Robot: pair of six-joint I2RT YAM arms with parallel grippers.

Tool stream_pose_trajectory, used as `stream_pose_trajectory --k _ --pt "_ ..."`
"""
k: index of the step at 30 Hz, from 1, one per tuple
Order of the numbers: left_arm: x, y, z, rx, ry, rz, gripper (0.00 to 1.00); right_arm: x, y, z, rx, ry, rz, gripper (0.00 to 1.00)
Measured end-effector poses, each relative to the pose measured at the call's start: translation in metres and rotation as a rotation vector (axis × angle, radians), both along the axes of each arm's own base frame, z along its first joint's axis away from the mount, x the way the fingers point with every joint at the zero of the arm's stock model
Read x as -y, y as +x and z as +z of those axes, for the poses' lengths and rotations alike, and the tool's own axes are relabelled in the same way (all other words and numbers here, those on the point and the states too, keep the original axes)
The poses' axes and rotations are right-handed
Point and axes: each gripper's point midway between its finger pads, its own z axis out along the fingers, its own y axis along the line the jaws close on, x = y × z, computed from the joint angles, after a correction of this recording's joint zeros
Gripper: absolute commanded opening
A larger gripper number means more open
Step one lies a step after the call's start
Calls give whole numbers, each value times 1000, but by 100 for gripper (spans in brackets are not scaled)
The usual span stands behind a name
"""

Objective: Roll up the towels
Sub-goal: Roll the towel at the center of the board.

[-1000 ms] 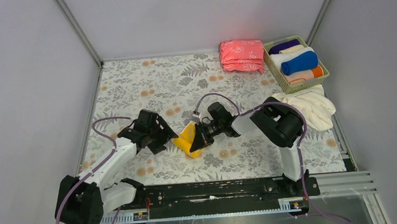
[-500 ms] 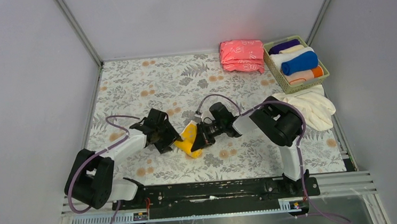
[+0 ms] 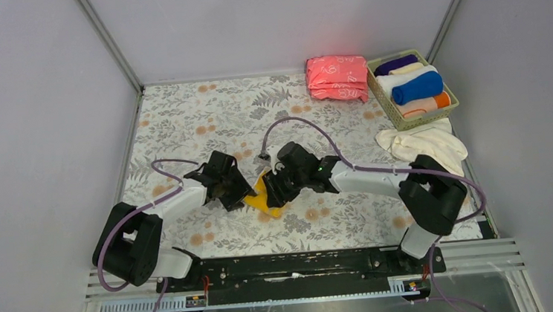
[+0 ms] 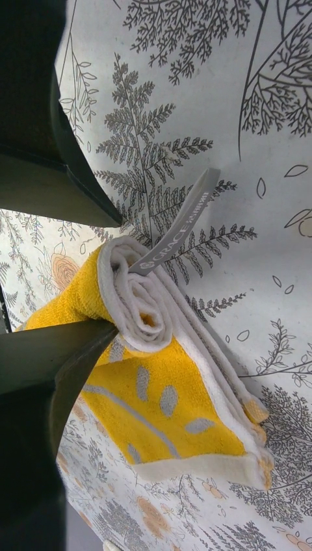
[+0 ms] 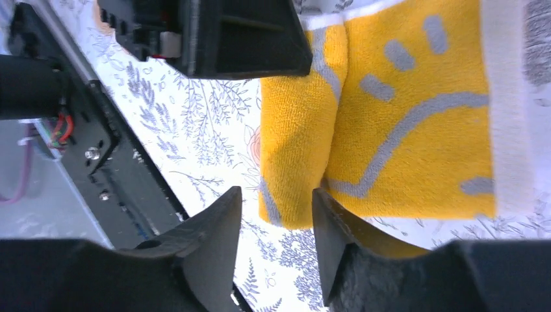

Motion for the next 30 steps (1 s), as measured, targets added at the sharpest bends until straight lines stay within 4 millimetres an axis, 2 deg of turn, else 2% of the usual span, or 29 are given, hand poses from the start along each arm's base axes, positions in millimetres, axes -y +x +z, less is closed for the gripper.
stream_pose_trajectory --k 5,12,16,21,26,29,30 --pt "0 0 0 1 0 0 54 3 -1 22 272 -89 34 59" --pt "1 0 0 5 -1 -5 54 -12 -23 23 451 -159 179 60" --pt "1 0 0 5 -1 -5 54 -21 -22 7 491 -212 217 60" --pt "2 0 0 7 -2 -6 54 -9 -11 -34 510 -353 221 60" --pt "3 0 0 10 -2 -9 54 -3 0 -37 568 -400 196 59" --pt "3 0 0 11 -2 -11 54 1 4 -40 589 -425 191 53" --pt "3 0 0 11 -2 -11 54 1 5 -41 594 -429 193 46"
